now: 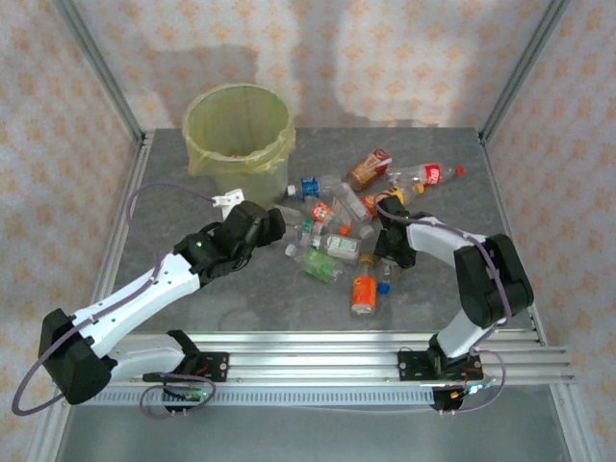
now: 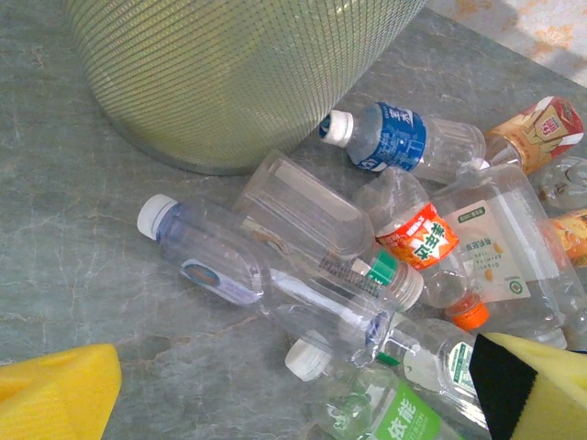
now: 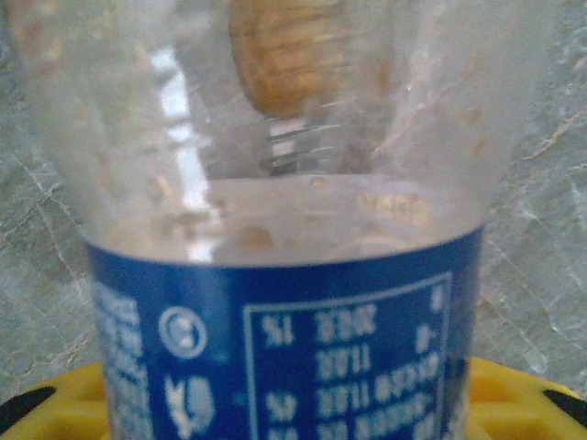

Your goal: Put the plastic bottles in the bin

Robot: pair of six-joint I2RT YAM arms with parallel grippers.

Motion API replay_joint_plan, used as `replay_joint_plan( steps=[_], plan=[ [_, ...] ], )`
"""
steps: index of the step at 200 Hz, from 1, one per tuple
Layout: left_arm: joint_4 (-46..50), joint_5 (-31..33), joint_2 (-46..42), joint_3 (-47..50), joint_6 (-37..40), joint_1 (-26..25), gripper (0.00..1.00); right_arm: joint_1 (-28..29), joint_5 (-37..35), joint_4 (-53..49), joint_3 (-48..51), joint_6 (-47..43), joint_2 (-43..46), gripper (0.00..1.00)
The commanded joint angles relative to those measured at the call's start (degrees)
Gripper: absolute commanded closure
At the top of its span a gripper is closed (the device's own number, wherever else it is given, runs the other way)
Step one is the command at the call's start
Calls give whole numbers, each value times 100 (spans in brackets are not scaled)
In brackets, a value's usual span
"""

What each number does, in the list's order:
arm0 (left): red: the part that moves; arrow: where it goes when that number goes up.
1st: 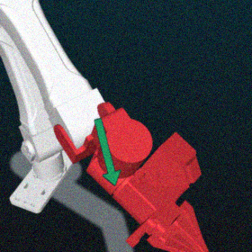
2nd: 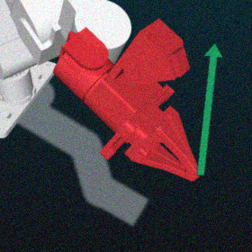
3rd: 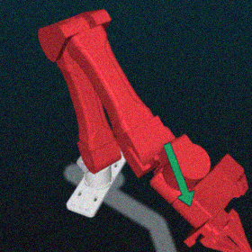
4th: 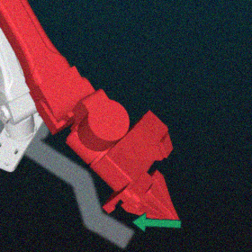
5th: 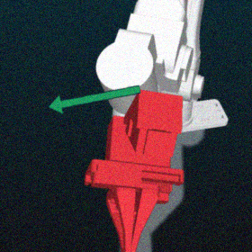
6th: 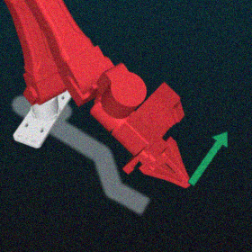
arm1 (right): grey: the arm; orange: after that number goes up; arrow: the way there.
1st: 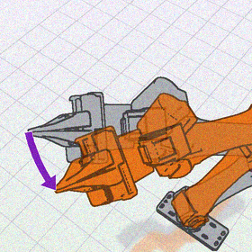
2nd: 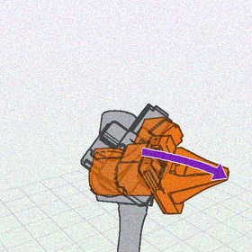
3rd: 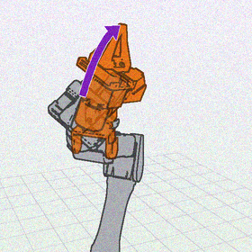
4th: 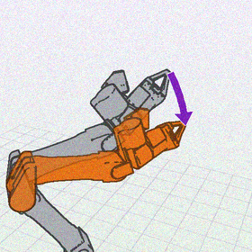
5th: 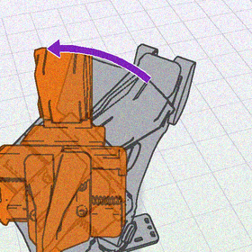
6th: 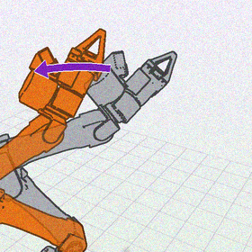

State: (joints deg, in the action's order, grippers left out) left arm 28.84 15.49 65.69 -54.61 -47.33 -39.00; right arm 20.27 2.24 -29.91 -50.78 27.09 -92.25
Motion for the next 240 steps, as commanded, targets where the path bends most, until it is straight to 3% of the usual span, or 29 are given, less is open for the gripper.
replay_joint_plan(
  steps=[1, 34, 74, 141, 190, 240],
  plan=[
    [-41, 104, 20, -244, 26, -28, 0, 22, -496, -313, -143, -84, 429, 53],
    [-79, 33, 108, -418, 131, -29, 0, 22, -585, -478, -177, -273, 1085, 57],
    [-277, -223, 326, -679, 290, -28, 0, 22, -183, -283, -180, -492, 1880, 60],
    [-726, -1091, 818, -1387, 615, -28, 0, 46, 1559, 1345, 288, -920, 3134, 63],
    [-1221, -2247, 1366, -2053, 639, -38, 0, 64, 2372, 2344, 498, -826, 3354, 63],
    [-1567, -3004, 1942, -2844, 847, -254, 0, 377, 2608, 2914, 484, -766, 3285, 62]
  ],
)
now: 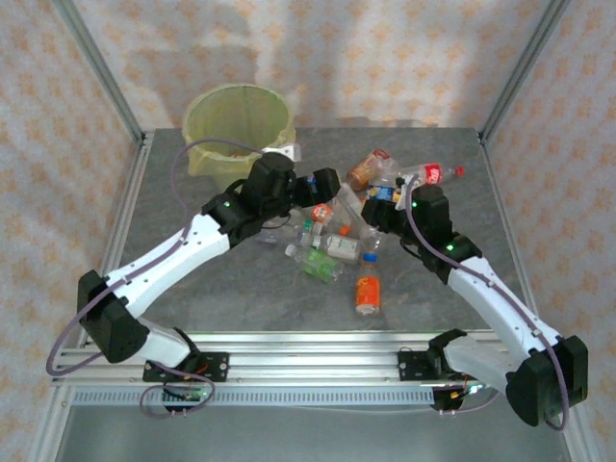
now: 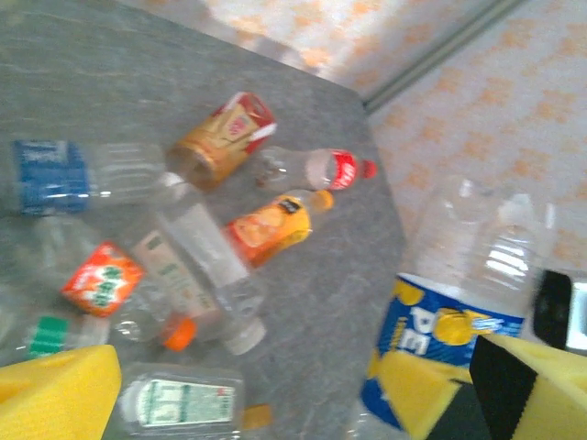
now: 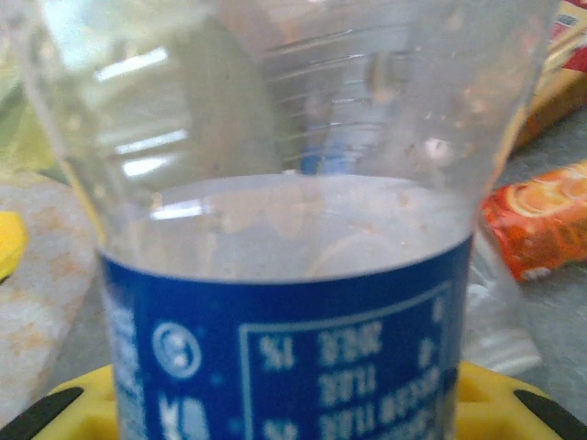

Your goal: Put the plastic bottles in the bin

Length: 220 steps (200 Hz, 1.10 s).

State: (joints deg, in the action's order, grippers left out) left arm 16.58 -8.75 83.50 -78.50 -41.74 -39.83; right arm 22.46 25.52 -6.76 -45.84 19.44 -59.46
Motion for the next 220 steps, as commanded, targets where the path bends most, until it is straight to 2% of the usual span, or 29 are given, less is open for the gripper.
replay_joint_plan(
  steps=[1, 35, 78, 131, 165, 220],
  plan=[
    [-336, -586, 172, -473, 297, -177, 0, 165, 288, 603, -11, 3, 1, 62],
    [-94, -907, 565, -1088, 683, -352, 0, 281, 641, 921, -116, 160, -155, 62],
    [177, -913, 777, -1358, 875, -376, 3, 293, 1224, 1361, -153, 429, -183, 62],
    [333, -589, 773, -1375, 884, -368, 6, 399, 1447, 1401, -223, 439, -120, 62],
    [394, -545, 798, -1357, 845, -350, 11, 488, 1558, 1503, -241, 468, -123, 62],
    [101, -650, 632, -1024, 560, -262, 14, 566, 1653, 1726, -270, 554, -85, 62]
  ],
)
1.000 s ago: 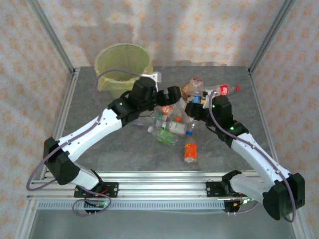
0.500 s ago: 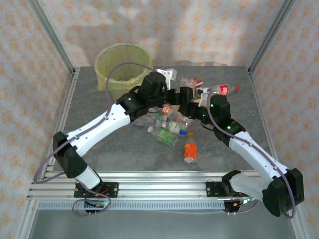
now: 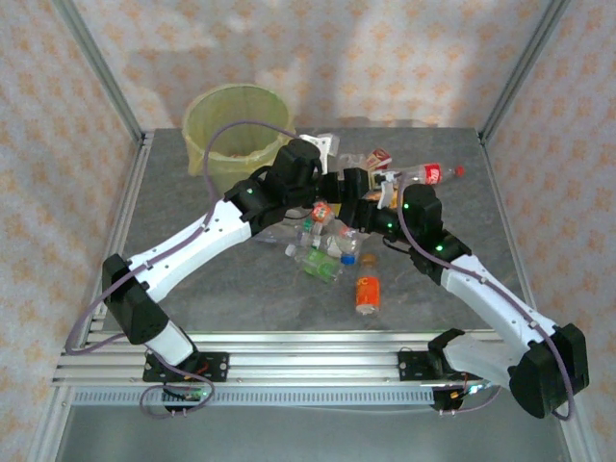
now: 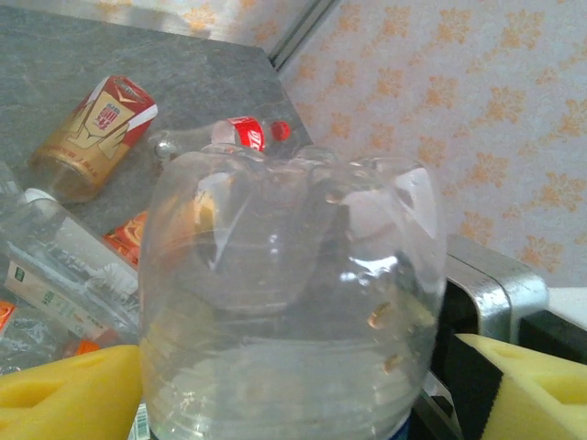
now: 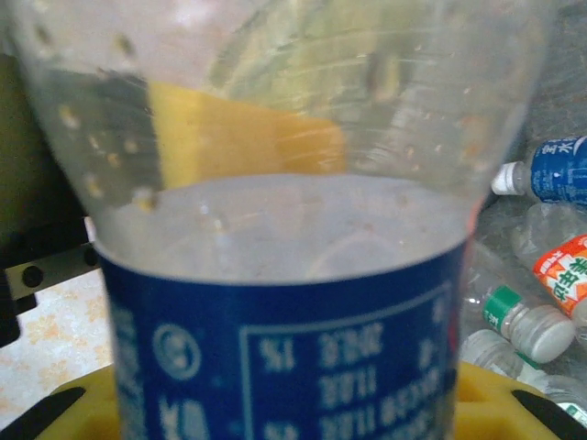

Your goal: Put the plastic bottles in the bin

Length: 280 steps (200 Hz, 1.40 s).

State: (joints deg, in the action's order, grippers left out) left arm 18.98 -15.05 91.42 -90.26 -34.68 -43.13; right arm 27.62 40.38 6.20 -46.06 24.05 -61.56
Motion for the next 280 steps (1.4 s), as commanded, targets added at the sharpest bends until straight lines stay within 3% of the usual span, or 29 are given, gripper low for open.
replay_joint_plan(
  steps=[1, 85, 133, 196, 214, 248, 280],
  plan=[
    [-149, -27, -159, 155, -150, 64, 14, 51, 174, 432, -247, 101, 121, 62],
    [-742, -627, -110, 407, -625, 200, 23, 77, 408, 835, -298, 333, 123, 63],
    [-876, -659, -181, 531, -725, 270, 48, 77, 221, 753, -294, 322, 111, 62],
    [-870, -371, -459, 662, -545, 306, 67, 79, -40, 450, -349, 272, 92, 53],
    [-844, -302, -501, 676, -498, 314, 68, 77, -91, 372, -359, 268, 114, 45],
    [-698, 6, -663, 626, -267, 365, 68, 77, -209, 165, -359, 218, 167, 16],
    [-540, 473, -805, 495, 59, 505, 68, 78, -325, -109, -378, 93, 313, 0]
  ],
)
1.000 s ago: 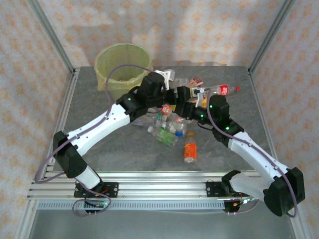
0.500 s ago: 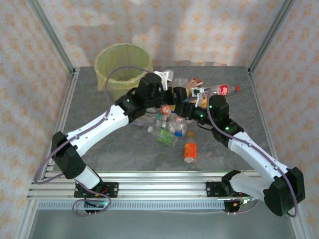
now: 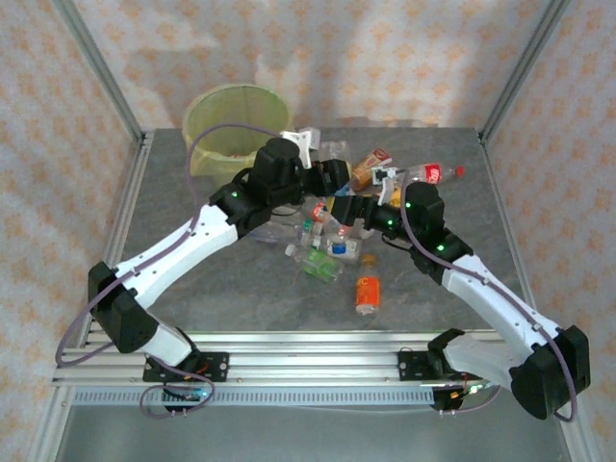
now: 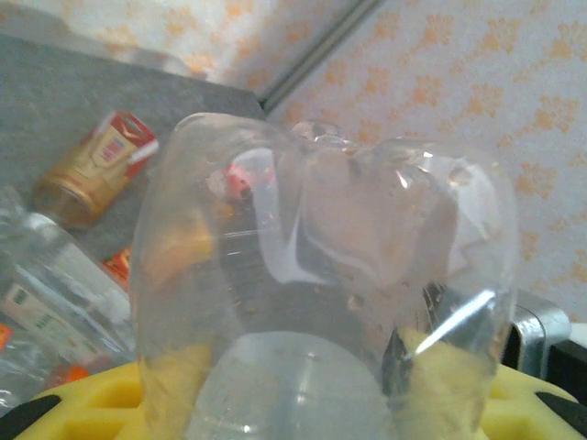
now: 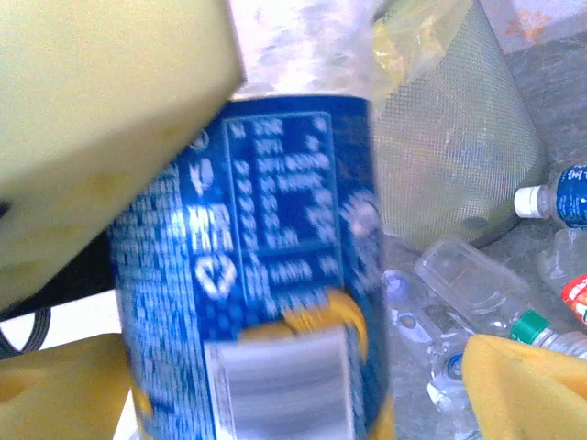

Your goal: Put the plastic bottles in the bin

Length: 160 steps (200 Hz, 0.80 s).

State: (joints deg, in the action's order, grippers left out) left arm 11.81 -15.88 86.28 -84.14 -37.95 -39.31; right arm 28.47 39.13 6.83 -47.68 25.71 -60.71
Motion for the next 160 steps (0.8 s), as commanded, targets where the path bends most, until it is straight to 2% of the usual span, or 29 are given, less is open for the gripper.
replay_joint_plan(
  steps=[1, 40, 76, 95, 138, 160],
  plan=[
    [183, 566, -294, -123, 395, 132, 68, -7, -202, -182, -216, -74, 236, 1],
    [482, 753, -258, -786, 702, 512, 68, -8, -448, -670, -312, -308, 498, 1],
    [818, 944, -150, -1876, 1432, 970, 68, -8, -930, -1138, -312, -407, 715, 1],
    [1020, 1076, 11, -2468, 1736, 1238, 68, -8, -1494, -1599, -359, -363, 736, 1],
    [1516, 1209, 668, -3642, 2366, 2007, 68, -8, -3373, -3276, -743, -88, 467, 1],
    [1801, 1039, 1156, -4240, 2527, 2394, 67, -8, -3734, -3806, -857, 19, 269, 1]
  ],
)
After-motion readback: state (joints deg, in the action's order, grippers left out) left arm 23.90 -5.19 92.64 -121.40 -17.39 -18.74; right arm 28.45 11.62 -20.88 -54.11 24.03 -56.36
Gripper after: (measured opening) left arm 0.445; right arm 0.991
